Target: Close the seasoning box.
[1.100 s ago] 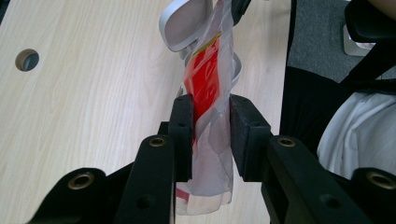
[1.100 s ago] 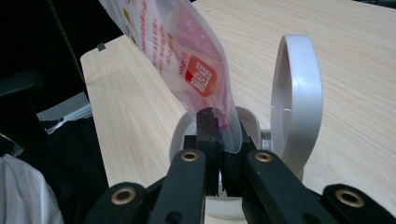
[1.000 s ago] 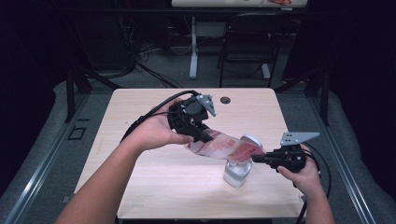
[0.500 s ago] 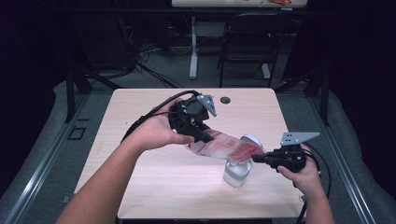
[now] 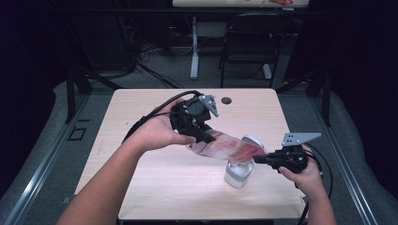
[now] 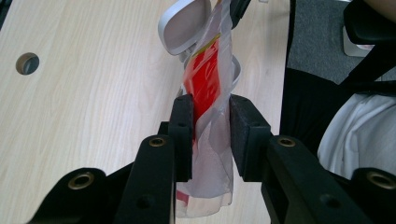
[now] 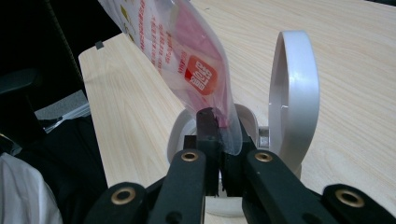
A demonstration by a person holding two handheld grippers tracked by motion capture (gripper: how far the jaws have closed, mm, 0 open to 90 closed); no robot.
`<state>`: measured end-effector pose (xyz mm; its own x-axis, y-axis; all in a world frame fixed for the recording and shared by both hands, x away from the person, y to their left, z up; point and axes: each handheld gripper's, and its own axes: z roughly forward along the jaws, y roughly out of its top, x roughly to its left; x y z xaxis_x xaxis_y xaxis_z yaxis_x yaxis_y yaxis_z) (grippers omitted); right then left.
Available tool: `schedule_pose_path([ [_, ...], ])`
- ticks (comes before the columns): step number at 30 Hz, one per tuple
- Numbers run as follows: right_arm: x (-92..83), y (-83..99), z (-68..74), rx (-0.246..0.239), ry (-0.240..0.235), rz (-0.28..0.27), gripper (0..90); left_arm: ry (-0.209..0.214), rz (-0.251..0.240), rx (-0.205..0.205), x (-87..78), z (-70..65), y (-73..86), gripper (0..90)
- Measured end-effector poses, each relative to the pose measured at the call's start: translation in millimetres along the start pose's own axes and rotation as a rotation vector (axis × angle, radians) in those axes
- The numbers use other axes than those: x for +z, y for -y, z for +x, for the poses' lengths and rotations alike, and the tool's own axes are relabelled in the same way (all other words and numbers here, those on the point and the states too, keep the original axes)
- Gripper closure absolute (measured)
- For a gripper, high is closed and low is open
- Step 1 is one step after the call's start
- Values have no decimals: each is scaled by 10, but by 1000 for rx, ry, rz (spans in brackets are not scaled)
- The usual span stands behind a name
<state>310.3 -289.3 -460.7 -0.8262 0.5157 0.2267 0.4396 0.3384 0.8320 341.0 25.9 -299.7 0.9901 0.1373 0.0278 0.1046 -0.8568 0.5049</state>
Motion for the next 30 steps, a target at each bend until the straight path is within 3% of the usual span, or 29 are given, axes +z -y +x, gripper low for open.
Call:
schedule_pose_path([
  [30,-47,-2,1,-7,-3,1,884,1,-5,-2,12,-7,-11,722],
])
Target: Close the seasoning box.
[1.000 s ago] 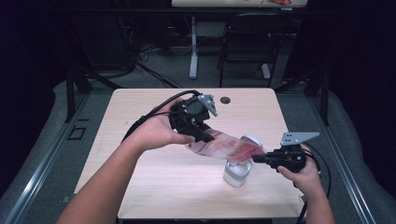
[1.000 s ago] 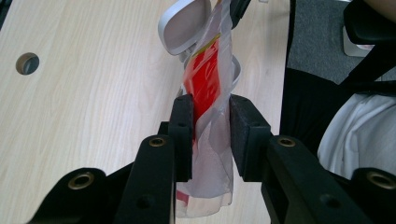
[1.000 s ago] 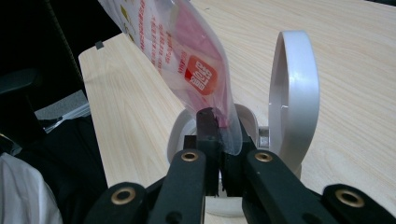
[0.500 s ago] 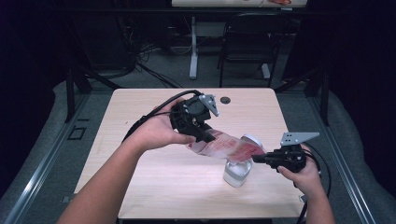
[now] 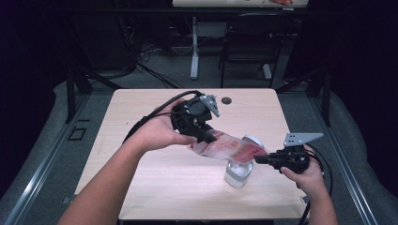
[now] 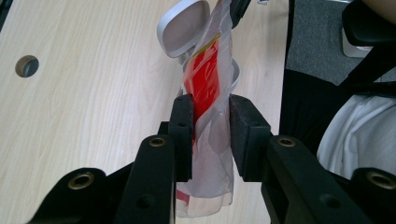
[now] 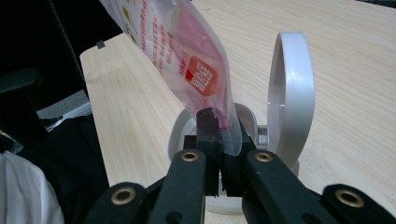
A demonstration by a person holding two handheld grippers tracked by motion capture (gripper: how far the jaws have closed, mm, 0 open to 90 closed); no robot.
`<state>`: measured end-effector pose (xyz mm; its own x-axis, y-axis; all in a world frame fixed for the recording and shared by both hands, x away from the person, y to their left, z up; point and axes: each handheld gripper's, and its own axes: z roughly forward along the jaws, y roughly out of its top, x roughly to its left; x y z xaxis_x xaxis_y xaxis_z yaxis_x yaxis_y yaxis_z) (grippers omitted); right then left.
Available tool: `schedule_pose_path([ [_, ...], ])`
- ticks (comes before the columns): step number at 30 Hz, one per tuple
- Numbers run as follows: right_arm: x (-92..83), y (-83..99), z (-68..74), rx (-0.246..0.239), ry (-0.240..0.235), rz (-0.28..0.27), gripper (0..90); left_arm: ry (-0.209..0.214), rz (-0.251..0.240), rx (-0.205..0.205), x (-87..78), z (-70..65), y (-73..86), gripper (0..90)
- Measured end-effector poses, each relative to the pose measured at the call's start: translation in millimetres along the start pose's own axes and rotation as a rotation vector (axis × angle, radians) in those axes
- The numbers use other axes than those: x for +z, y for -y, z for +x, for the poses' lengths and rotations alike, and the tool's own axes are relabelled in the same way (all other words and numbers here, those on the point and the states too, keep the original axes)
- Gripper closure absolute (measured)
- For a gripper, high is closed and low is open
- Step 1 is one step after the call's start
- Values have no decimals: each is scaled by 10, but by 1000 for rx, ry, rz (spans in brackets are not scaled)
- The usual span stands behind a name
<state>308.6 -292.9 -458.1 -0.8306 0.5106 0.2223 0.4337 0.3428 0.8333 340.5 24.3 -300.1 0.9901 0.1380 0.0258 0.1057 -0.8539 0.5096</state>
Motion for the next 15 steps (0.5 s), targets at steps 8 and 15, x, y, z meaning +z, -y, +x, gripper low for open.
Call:
schedule_pose_path([
  [8,-50,-27,37,-15,3,-3,883,8,-1,-16,27,42,72,723],
  [15,-38,-36,53,-23,-4,0,883,10,-2,-27,49,65,133,723],
])
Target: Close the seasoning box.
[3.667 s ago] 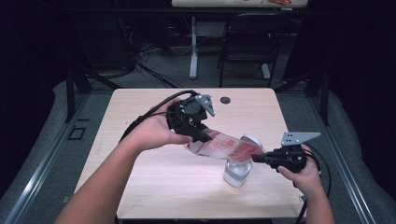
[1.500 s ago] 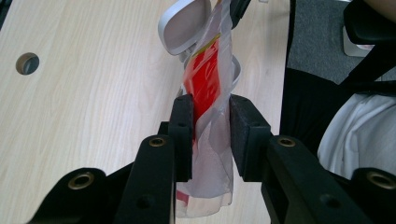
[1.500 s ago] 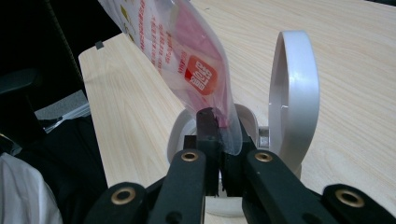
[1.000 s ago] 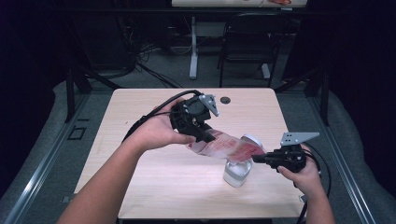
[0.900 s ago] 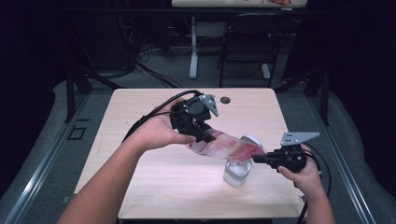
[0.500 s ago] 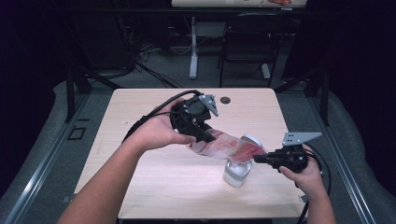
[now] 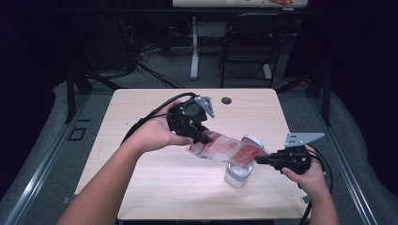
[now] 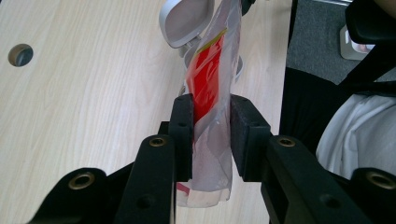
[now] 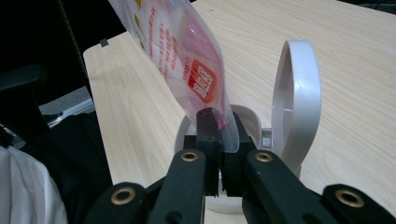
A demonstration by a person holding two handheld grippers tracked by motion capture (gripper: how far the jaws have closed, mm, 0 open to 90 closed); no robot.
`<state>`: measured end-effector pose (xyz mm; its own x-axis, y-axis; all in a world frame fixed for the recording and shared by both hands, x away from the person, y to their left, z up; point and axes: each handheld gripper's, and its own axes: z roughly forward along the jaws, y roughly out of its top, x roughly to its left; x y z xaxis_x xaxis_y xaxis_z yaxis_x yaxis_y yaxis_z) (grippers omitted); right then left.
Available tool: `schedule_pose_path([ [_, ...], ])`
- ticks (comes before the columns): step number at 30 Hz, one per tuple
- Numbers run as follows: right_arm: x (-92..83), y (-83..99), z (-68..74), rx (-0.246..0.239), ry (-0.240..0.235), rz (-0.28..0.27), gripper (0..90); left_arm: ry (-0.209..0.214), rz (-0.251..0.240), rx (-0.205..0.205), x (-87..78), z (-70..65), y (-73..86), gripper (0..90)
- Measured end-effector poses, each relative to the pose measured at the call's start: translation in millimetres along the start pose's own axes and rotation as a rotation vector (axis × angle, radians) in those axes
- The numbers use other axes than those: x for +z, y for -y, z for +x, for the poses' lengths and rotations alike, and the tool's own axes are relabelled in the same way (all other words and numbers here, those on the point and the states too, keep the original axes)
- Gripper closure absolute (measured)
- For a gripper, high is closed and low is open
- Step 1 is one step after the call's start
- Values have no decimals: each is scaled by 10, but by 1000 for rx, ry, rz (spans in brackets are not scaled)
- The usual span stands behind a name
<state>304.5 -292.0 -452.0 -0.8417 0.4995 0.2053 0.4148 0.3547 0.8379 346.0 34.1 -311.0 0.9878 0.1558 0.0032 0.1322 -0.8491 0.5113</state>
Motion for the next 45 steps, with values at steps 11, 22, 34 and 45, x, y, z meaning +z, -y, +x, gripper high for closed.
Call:
schedule_pose_path([
  [11,0,-13,13,-2,4,-15,876,4,-8,-13,20,18,67,724],
  [22,17,-8,0,2,5,-36,846,9,-18,-20,43,28,112,725],
  [34,38,1,-10,4,14,-45,803,13,-33,-40,68,57,232,725],
  [45,56,16,-23,11,16,-52,780,20,-50,-61,83,86,358,724],
])
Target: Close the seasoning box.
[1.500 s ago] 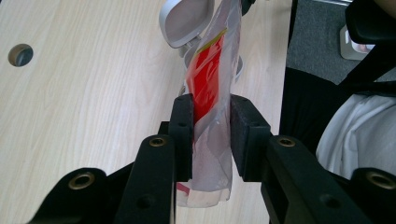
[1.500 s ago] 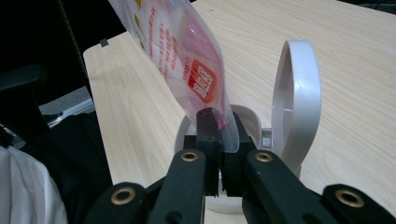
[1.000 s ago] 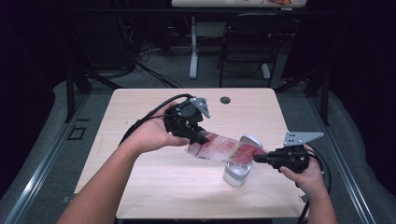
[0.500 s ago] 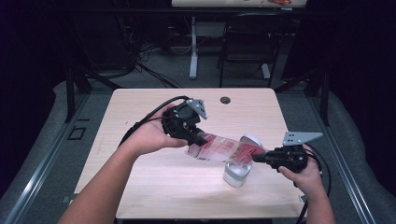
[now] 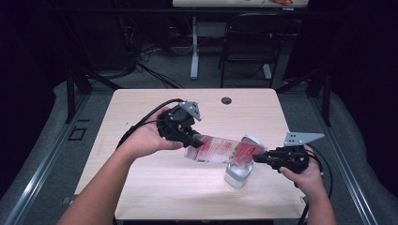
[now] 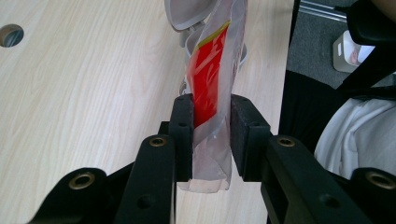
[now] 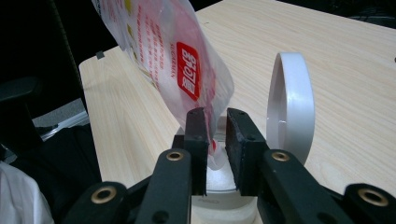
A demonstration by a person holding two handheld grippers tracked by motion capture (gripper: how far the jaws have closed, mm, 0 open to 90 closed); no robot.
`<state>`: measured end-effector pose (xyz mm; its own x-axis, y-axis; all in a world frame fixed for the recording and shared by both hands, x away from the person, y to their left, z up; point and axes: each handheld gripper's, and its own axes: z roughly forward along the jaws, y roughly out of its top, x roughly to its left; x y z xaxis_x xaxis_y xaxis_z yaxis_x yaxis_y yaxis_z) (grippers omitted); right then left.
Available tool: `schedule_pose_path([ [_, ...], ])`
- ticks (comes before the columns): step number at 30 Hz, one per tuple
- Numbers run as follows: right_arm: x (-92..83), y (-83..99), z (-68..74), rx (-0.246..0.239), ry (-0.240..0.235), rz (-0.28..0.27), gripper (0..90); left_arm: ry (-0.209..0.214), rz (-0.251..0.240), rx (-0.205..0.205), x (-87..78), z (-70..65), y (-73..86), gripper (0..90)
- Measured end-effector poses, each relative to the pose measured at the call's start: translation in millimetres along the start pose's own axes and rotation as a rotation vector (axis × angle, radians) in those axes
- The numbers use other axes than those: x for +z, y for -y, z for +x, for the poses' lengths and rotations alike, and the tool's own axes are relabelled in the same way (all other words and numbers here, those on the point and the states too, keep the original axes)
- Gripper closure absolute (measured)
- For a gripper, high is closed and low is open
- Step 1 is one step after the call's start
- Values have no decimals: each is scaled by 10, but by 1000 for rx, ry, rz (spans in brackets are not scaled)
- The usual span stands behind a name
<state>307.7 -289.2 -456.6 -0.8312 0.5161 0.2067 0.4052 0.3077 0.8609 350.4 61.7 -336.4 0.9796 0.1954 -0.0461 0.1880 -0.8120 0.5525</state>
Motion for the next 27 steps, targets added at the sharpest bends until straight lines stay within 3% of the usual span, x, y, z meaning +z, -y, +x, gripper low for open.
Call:
schedule_pose_path([
  [27,159,50,-14,1,-24,41,782,11,-21,-40,81,51,235,719],
])
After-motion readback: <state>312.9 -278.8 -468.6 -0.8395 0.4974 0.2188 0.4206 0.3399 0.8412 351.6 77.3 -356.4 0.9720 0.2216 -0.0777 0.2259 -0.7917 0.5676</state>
